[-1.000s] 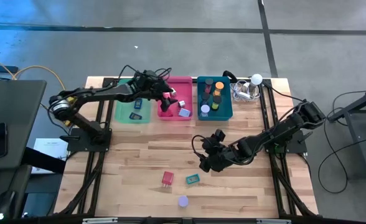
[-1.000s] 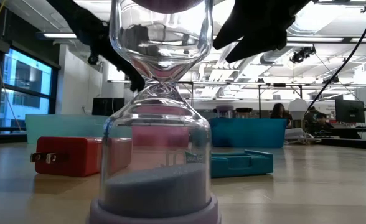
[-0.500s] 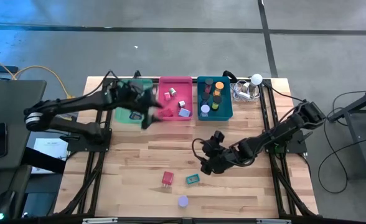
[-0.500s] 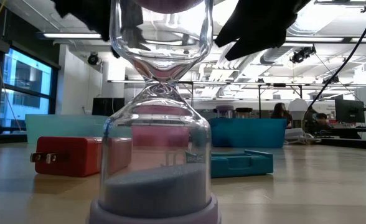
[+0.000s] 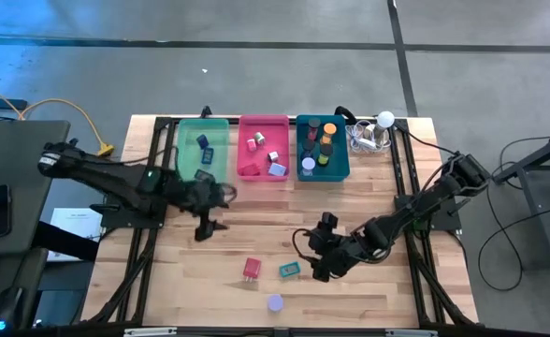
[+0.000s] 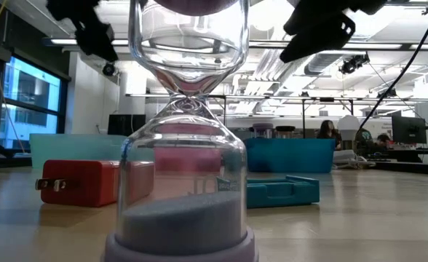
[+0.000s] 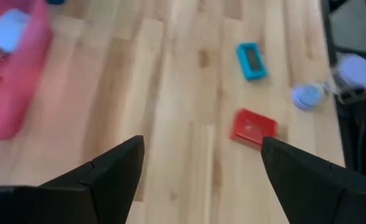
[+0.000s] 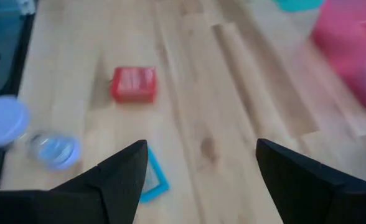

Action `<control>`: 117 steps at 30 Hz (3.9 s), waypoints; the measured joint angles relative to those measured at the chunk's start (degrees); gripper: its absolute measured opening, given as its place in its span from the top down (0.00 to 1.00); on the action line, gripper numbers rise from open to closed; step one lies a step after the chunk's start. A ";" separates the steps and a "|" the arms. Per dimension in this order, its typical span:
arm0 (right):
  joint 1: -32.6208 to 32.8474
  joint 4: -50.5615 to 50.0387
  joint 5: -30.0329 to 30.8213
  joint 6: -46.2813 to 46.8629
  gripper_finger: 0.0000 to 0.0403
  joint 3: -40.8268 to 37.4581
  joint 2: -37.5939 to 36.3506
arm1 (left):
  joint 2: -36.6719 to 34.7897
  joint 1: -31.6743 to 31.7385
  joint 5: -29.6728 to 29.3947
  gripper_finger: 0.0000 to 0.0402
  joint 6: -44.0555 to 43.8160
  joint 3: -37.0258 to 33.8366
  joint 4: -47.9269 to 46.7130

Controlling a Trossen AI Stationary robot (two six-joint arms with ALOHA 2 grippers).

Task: Pick & Place Office items
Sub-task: Put the blue digital timer into the green bin

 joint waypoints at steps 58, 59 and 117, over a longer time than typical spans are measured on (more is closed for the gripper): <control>-1.25 10.41 -11.09 -5.92 0.29 -7.21 7.59 | 7.45 -25.52 -17.47 0.21 -1.33 -0.11 2.43; -1.20 11.11 -11.20 -6.02 0.29 -7.21 8.31 | 7.45 -25.52 -17.51 0.21 -1.36 -0.09 2.44; -2.88 27.02 -13.76 -22.47 0.98 -7.21 18.49 | 7.45 -25.47 -17.66 0.21 -3.26 -0.09 3.54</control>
